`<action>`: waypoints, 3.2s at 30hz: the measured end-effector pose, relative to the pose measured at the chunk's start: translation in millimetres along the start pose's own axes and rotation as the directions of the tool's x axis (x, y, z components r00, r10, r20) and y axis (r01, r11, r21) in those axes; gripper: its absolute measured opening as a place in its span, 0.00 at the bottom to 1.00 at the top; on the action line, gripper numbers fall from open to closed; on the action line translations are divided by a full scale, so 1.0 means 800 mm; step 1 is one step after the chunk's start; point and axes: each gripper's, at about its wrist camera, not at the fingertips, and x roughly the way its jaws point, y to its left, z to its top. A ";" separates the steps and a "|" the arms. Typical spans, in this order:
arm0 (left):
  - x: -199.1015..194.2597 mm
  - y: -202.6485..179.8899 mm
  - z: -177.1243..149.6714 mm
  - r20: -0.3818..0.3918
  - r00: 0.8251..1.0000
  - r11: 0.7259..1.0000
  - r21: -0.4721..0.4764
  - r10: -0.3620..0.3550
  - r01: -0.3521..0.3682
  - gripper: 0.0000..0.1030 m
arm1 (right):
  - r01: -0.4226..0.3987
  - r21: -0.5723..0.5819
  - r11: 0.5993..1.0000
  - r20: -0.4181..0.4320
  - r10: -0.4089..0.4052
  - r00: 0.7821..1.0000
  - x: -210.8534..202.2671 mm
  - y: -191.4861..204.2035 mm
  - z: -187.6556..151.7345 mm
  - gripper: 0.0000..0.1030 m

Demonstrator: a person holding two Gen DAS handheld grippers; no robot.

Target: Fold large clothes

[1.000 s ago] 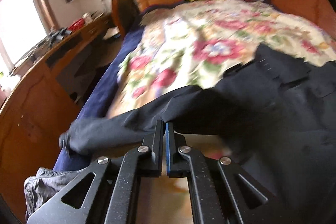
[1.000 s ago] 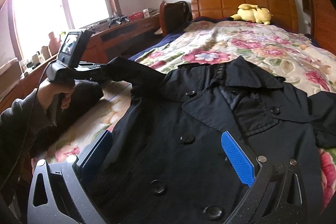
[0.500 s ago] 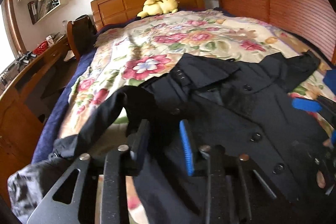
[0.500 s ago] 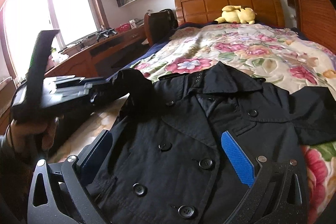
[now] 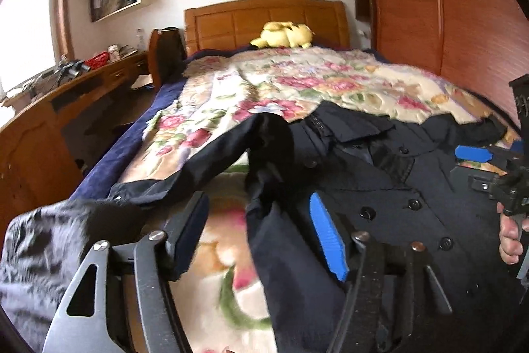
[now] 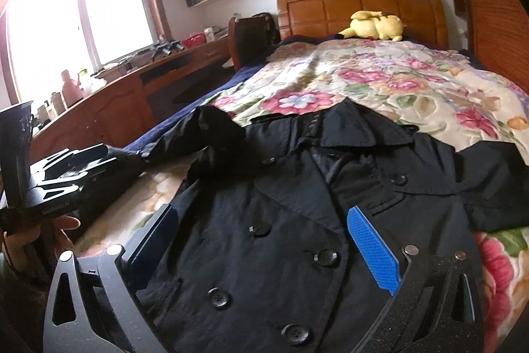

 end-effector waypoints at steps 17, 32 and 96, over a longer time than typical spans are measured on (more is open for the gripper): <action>-0.034 0.109 -0.024 0.038 0.999 0.991 -0.130 0.030 -0.025 0.73 | -0.069 -0.268 0.961 -0.058 0.055 0.997 0.172 0.106 0.140 0.77; -0.044 0.137 -0.033 0.044 0.998 0.989 -0.138 0.053 -0.047 0.73 | -0.115 -0.424 0.898 -0.293 -0.016 0.956 0.332 0.153 0.129 0.72; -0.038 0.097 -0.069 0.074 0.997 0.984 -0.180 0.023 -0.010 0.73 | -0.056 -0.477 0.877 -0.241 -0.070 0.968 0.225 0.113 0.028 0.67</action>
